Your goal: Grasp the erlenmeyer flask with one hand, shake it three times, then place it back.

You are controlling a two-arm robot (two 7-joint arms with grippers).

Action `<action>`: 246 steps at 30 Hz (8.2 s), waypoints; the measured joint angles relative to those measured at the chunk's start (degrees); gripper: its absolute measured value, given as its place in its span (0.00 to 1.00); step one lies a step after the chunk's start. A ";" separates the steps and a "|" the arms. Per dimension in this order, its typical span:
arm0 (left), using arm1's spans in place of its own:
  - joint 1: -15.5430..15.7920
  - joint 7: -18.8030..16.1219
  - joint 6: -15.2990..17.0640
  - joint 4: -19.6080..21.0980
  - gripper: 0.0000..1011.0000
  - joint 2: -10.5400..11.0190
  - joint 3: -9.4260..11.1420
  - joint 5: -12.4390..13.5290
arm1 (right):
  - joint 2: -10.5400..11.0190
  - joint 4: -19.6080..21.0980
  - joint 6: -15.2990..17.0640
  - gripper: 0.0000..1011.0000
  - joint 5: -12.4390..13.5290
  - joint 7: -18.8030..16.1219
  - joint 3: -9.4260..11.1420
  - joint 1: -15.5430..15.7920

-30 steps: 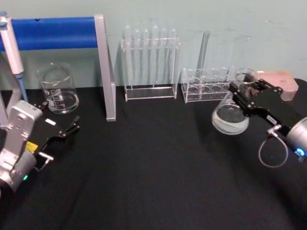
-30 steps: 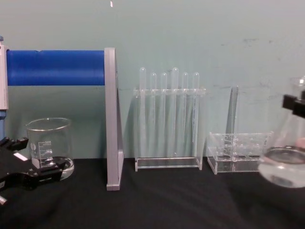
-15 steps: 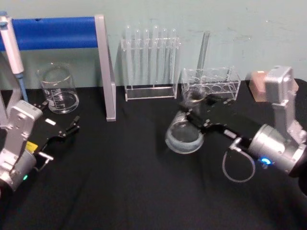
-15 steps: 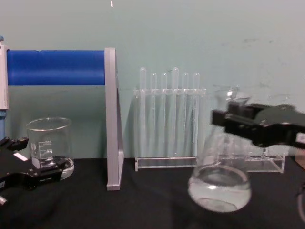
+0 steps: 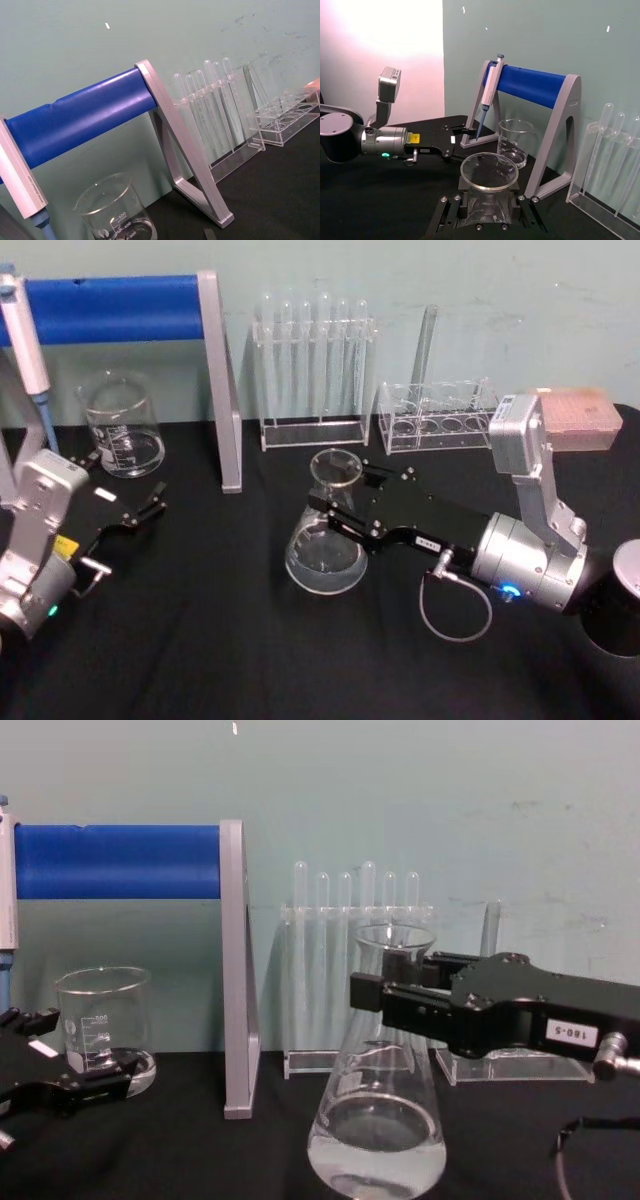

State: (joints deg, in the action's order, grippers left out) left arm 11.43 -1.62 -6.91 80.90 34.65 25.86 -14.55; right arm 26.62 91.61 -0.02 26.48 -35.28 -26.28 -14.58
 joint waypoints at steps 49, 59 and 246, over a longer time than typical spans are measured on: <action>0.00 0.00 0.00 0.00 0.99 0.00 0.00 0.00 | 2.37 2.19 2.04 0.44 0.06 16.36 17.67 9.07; 0.00 0.00 0.00 0.00 0.99 0.00 0.00 0.00 | 1.39 1.87 2.37 0.44 0.04 10.93 12.50 6.62; 0.00 -0.01 0.00 0.00 0.99 0.00 0.00 0.00 | 1.75 -12.91 -5.71 0.87 1.64 -4.74 -4.21 -2.62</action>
State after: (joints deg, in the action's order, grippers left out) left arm 11.43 -1.62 -6.91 80.90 34.65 25.86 -14.55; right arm 28.37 78.69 -5.74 28.12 -40.02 -30.50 -17.20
